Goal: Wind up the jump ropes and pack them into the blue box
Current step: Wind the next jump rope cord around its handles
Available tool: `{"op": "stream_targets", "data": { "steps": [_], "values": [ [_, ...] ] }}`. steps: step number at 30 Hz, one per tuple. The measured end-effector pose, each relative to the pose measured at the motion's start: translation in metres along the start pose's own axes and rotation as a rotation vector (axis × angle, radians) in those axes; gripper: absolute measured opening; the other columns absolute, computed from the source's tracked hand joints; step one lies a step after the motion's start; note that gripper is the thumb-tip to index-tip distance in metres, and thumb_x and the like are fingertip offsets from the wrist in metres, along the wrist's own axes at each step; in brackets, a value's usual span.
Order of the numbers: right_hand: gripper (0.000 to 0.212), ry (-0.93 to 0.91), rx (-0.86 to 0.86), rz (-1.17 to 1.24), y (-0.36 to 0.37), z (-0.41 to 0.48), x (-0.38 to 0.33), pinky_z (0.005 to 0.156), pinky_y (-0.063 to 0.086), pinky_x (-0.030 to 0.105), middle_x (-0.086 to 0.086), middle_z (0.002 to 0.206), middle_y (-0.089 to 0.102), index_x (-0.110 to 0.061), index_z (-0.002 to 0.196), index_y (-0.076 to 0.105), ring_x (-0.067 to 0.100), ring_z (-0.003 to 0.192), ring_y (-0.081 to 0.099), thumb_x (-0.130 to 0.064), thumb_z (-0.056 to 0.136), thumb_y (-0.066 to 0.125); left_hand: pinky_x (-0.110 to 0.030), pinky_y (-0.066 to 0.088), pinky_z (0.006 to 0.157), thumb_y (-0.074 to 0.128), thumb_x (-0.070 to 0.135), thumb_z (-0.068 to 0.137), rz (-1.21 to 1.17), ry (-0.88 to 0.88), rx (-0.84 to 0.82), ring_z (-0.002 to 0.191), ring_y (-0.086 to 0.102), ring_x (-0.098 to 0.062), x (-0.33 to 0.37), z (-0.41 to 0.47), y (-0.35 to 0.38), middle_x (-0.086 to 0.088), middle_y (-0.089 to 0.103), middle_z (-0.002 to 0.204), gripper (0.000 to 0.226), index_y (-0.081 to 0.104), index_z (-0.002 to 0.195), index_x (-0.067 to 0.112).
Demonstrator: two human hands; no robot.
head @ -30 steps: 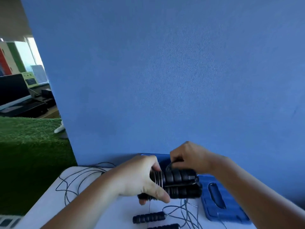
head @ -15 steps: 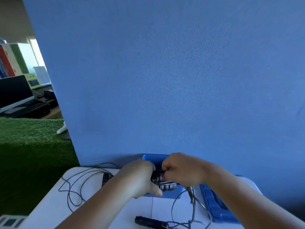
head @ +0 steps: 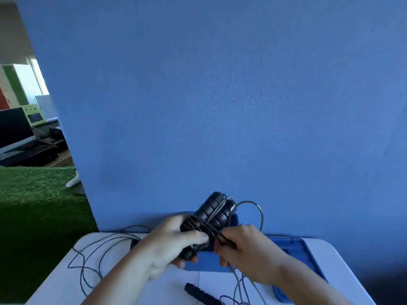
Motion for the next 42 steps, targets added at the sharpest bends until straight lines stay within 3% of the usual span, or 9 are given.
{"op": "stream_targets", "data": {
  "steps": [7,12,16,20,24,30,33,37,42],
  "values": [
    [0.029,-0.037,0.105,0.127,0.01,-0.001,0.006,0.07,0.056,0.031,0.003,0.077,0.074,-0.011,0.077,0.068,0.016,0.069,0.067,-0.02,0.099,0.05,-0.019,0.025,0.041,0.079,0.053,0.072,-0.325,0.109,0.095,0.049,0.054,-0.024,0.005,-0.003,0.015,-0.02,0.072,0.083,0.041,0.075,0.088,0.015],
    [0.004,-0.025,0.186,0.293,0.016,-0.007,0.02,0.068,0.052,0.033,0.007,0.079,0.07,-0.019,0.082,0.069,0.012,0.068,0.062,-0.021,0.085,0.068,-0.022,0.027,0.044,0.08,0.044,0.075,-0.343,0.192,0.204,0.055,0.063,-0.029,0.013,-0.008,0.014,-0.018,0.074,0.084,0.026,0.074,0.085,0.02],
    [0.035,-0.1,0.359,0.624,0.0,-0.019,0.035,0.096,0.052,0.029,-0.001,0.113,0.073,-0.022,0.108,0.07,0.015,0.11,0.067,-0.034,0.076,0.074,-0.023,0.03,0.044,0.074,0.04,0.08,-0.312,0.234,0.222,0.064,0.07,-0.033,0.024,-0.011,0.007,-0.02,0.075,0.094,0.037,0.068,0.104,0.011],
    [0.048,-0.073,0.382,0.492,-0.005,-0.019,0.04,0.107,0.048,0.042,-0.011,0.123,0.069,-0.032,0.117,0.067,0.009,0.12,0.062,-0.054,0.075,0.074,-0.024,0.028,0.047,0.07,0.046,0.076,-0.35,0.247,0.23,0.066,0.071,-0.035,0.042,-0.011,0.004,-0.02,0.076,0.099,0.046,0.068,0.107,0.012],
    [0.067,-0.05,0.426,0.367,0.013,-0.013,0.016,0.097,0.049,0.024,-0.015,0.116,0.07,-0.036,0.128,0.054,0.003,0.113,0.064,-0.061,0.071,0.078,-0.027,0.03,0.05,0.068,0.046,0.078,-0.373,0.282,0.178,0.068,0.07,-0.035,0.059,-0.01,0.011,-0.019,0.076,0.099,0.048,0.066,0.111,0.012],
    [0.006,-0.004,0.523,0.223,0.036,0.005,0.018,0.065,0.05,0.032,-0.002,0.08,0.067,-0.02,0.093,0.06,0.009,0.066,0.058,-0.026,0.095,0.061,-0.025,0.032,0.046,0.064,0.044,0.081,-0.372,0.421,0.185,0.06,0.066,-0.031,0.085,-0.008,0.018,-0.014,0.075,0.091,0.046,0.063,0.111,0.009],
    [0.027,0.066,0.482,0.241,0.05,0.006,0.033,0.053,0.034,0.028,0.006,0.063,0.054,-0.01,0.082,0.056,0.006,0.054,0.038,-0.03,0.101,0.054,-0.026,0.032,0.048,0.065,0.041,0.087,-0.367,0.473,0.226,0.059,0.067,-0.032,0.098,-0.006,0.012,-0.017,0.075,0.093,0.042,0.061,0.112,0.007],
    [0.026,0.09,0.471,0.279,0.063,0.007,0.047,0.049,0.028,0.021,-0.004,0.059,0.043,-0.007,0.086,0.056,0.006,0.051,0.033,-0.028,0.102,0.053,-0.025,0.032,0.049,0.062,0.035,0.097,-0.373,0.48,0.268,0.058,0.066,-0.029,0.114,-0.001,0.004,-0.016,0.076,0.094,0.033,0.061,0.117,0.008],
    [0.01,0.157,0.4,0.197,0.079,0.005,0.069,0.053,0.037,0.015,-0.007,0.062,0.053,-0.022,0.101,0.06,-0.001,0.053,0.051,-0.024,0.102,0.05,-0.025,0.032,0.049,0.063,0.039,0.097,-0.428,0.534,0.317,0.06,0.068,-0.029,0.149,0.002,-0.013,-0.009,0.076,0.09,0.023,0.062,0.109,0.02]
  ]
}}
Point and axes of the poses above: each hand's wrist, its own z-axis towards the middle knuckle, its own y-axis out of the palm, x = y × z, the point moved 4 cm from there along z, towards the middle knuckle
